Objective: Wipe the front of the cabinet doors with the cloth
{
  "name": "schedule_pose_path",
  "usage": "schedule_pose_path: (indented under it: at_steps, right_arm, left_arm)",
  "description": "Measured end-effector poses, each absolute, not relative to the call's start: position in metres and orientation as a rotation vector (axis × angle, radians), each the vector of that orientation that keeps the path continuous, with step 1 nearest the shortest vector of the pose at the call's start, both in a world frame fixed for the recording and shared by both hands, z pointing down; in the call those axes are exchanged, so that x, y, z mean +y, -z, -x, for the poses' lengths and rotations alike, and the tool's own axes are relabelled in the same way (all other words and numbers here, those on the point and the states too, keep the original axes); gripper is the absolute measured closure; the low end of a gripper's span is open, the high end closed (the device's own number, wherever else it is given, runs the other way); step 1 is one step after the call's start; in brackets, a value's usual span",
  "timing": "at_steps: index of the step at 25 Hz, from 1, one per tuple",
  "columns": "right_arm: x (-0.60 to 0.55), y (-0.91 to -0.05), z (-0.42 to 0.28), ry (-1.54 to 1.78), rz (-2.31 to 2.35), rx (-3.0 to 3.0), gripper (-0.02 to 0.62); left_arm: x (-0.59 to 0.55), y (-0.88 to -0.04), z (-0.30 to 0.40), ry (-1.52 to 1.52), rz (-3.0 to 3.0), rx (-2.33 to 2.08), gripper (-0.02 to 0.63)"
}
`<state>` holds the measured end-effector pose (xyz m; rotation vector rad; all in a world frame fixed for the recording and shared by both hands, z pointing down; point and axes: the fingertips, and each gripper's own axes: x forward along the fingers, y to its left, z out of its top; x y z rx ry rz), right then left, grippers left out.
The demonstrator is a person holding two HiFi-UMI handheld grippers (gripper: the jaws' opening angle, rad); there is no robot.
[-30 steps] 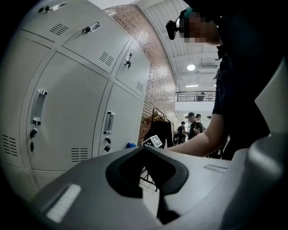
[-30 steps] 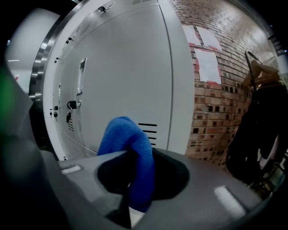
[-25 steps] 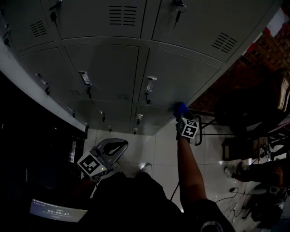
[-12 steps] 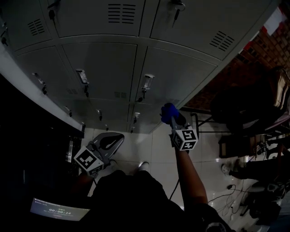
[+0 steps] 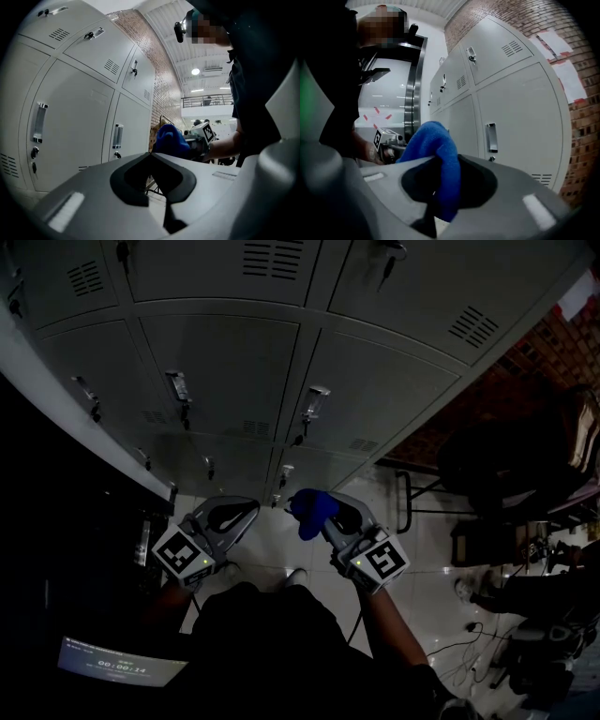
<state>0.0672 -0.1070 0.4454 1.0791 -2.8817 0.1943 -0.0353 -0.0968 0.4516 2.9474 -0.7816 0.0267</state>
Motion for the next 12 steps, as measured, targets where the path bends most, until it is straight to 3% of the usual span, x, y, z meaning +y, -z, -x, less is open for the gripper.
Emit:
schedule_pose_path:
  at_steps: [12]
  right_arm:
    - [-0.091,-0.432,-0.059,-0.145,-1.030,-2.941,0.526]
  left_arm:
    - [-0.091,-0.448,0.023,-0.024,-2.965,-0.704,0.603]
